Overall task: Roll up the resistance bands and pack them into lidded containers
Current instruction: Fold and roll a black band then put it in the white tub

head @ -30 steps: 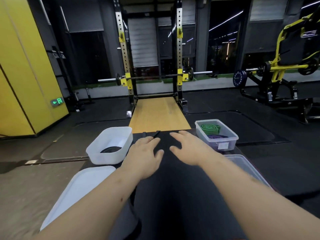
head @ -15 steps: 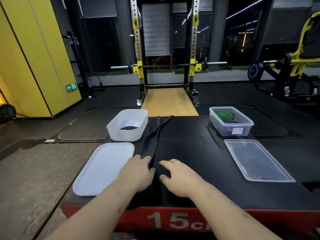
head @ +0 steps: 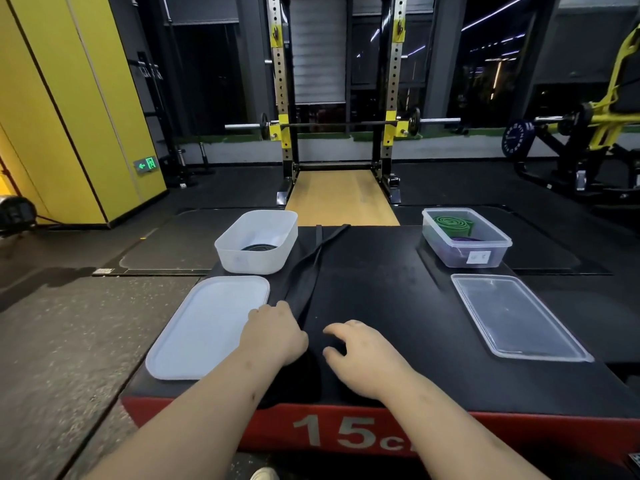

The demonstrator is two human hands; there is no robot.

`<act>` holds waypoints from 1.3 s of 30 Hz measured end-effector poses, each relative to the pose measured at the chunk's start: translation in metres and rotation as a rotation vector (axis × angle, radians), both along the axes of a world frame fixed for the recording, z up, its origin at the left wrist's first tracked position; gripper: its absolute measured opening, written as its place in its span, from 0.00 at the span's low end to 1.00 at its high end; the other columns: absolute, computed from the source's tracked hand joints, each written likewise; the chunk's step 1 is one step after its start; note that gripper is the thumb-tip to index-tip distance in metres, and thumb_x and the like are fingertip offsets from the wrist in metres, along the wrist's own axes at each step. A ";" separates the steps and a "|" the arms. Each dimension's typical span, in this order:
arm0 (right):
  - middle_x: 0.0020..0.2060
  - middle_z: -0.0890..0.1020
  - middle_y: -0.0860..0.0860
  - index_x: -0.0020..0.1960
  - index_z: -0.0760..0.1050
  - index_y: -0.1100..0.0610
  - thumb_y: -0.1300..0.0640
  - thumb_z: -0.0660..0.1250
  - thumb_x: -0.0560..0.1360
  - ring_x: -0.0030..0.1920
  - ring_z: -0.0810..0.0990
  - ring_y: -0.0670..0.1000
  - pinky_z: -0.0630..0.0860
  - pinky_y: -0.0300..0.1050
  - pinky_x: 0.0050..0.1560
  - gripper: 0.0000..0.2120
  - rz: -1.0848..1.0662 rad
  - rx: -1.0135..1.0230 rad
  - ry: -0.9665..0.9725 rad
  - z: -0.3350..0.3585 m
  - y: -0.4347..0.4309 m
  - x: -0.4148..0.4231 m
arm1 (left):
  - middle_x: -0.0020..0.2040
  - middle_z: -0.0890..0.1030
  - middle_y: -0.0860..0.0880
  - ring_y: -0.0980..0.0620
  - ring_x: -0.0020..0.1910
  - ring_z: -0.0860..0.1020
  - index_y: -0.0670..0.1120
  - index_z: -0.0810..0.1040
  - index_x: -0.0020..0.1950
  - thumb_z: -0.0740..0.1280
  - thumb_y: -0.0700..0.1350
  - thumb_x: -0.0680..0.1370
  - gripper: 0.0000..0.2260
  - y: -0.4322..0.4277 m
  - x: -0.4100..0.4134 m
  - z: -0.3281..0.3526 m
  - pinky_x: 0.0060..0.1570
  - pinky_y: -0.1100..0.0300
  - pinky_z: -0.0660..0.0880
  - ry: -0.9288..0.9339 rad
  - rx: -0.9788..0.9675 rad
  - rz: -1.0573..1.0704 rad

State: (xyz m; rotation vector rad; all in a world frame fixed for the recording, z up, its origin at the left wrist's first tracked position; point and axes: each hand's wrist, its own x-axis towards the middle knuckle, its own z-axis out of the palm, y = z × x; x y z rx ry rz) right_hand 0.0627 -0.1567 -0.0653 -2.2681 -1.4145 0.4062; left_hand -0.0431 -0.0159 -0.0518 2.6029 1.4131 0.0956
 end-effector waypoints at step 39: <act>0.42 0.82 0.58 0.62 0.78 0.60 0.69 0.63 0.82 0.38 0.84 0.52 0.84 0.50 0.44 0.12 -0.415 0.766 1.409 0.020 0.010 0.078 | 0.46 0.86 0.45 0.49 0.46 0.86 0.43 0.81 0.57 0.62 0.36 0.80 0.10 -0.038 0.061 -0.018 0.50 0.54 0.83 -0.926 -0.798 -0.054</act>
